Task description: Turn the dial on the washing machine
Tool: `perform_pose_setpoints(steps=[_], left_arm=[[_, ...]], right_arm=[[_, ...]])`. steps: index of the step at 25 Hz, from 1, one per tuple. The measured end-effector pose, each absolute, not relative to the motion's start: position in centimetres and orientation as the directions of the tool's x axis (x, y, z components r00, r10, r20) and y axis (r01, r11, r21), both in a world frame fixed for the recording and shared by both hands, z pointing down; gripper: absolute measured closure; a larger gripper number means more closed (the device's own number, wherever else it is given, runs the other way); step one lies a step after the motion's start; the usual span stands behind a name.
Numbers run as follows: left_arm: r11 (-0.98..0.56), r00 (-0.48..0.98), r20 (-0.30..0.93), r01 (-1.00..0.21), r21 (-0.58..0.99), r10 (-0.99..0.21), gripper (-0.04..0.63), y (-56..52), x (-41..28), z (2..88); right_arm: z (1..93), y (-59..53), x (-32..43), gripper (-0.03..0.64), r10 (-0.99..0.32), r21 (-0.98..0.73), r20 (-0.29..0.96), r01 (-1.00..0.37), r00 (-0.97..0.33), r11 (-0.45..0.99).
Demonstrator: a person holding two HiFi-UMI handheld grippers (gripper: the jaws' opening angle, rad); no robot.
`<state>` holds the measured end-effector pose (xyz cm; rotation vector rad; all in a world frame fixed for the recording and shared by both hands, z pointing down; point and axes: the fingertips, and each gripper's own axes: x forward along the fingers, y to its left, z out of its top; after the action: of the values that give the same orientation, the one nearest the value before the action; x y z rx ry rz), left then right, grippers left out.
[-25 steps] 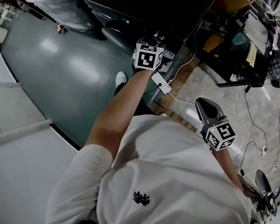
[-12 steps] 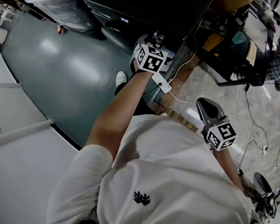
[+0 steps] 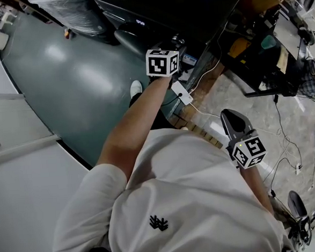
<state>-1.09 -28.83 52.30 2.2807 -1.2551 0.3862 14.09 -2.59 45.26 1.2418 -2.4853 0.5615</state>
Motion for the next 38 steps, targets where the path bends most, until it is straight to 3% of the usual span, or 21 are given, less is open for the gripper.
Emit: perform_pose_setpoints(steps=[6,16,25,34,38], left_arm=[[-0.34,0.567,0.438,-0.8,0.494,-0.698,0.25,-28.9,-1.4,53.0],[-0.245,0.597,0.419,-0.729,0.64,-0.684,0.25,-29.3,-1.2,54.5],[-0.297,0.556,0.46,-0.801,0.52,-0.692,0.276,-29.3,-1.3,54.4],[-0.44,0.445,0.526,-0.887,0.143,-0.725,0.278,-29.0,-1.0,53.9],[-0.438,0.458,0.516,-0.883,0.169,-0.724,0.278,-29.1,-1.0,53.9]], right_arm=[[45.1,-2.2,14.2,0.601,-0.697,-0.206,0.431,-0.815,-0.573,0.542],[45.0,-1.8,14.7,0.601,-0.706,-0.207,0.434,-0.824,-0.561,0.528],[44.8,-1.7,14.7,0.601,-0.709,-0.204,0.433,-0.827,-0.557,0.524],[44.9,-1.2,15.0,0.601,-0.716,-0.201,0.435,-0.834,-0.547,0.515],[45.0,-1.3,15.2,0.601,-0.716,-0.201,0.437,-0.835,-0.544,0.512]])
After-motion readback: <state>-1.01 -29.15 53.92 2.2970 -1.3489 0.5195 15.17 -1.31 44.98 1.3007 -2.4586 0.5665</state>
